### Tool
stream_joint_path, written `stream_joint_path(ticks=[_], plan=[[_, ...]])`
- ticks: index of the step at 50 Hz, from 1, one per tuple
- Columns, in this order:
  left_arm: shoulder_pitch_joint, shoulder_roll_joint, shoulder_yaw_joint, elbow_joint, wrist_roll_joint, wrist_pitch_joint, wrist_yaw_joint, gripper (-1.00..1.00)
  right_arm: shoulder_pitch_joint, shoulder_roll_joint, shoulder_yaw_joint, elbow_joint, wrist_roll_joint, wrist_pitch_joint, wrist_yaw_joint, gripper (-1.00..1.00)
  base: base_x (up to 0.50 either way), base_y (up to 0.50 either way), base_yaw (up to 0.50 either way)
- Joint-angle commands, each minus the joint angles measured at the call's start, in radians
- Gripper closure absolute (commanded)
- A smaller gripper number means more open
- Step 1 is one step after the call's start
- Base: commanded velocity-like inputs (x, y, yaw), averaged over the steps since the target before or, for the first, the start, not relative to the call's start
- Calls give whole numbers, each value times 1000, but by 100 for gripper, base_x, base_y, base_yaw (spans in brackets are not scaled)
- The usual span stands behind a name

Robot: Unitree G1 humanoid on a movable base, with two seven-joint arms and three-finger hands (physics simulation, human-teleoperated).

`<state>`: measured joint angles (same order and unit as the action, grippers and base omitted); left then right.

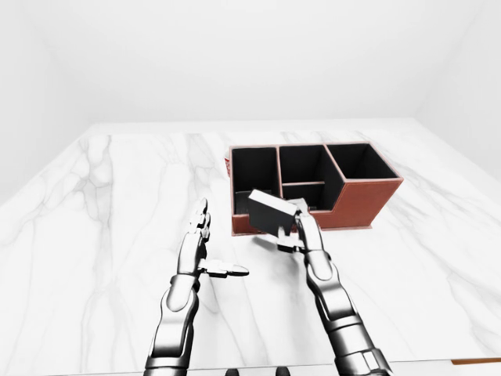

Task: Pick up the book and place it in the right compartment of the caddy.

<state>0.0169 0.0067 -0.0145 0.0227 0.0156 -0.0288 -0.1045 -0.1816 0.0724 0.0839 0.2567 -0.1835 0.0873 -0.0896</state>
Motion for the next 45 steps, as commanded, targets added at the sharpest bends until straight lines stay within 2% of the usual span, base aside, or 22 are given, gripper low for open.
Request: stream_joint_path(ticks=[1, 5, 7, 14, 16, 26, 31, 36, 45], plan=[[-10, 1, 5, 23, 7, -9, 15, -100, -118, -69, -97, -450, 189, 0, 10, 100, 0, 0, 0], [-11, 1, 6, 20, 7, -5, 15, -100, -203, -110, -148, -560, 254, 0, -6, 100, 0, 0, 0], [-13, 1, 7, 30, 6, -13, 15, -100, -226, -127, -158, -597, 272, 0, -15, 100, 0, 0, 0], [-11, 1, 5, 27, 8, -12, 16, -100, -237, -140, -159, -592, 285, 0, -23, 100, 0, 0, 0], [-8, 0, 3, 15, 8, -4, 16, -100, -240, -143, -160, -595, 287, 0, -23, 100, 0, 0, 0], [-11, 0, 4, 26, 7, -12, 15, -100, -341, -197, -204, -586, 325, 0, -38, 100, 0, 0, 0], [-12, 1, 4, 27, 7, -12, 14, -100, -426, -246, -234, -503, 340, 0, -49, 100, 0, 0, 0], [-12, 1, 4, 30, 7, -14, 14, -100, -561, -337, -284, -212, 346, 0, -58, 100, 0, 0, 0], [-15, 1, 5, 39, 10, -17, 16, -100, -663, -488, -331, 153, 355, 0, -51, 100, 0, 0, 0]])
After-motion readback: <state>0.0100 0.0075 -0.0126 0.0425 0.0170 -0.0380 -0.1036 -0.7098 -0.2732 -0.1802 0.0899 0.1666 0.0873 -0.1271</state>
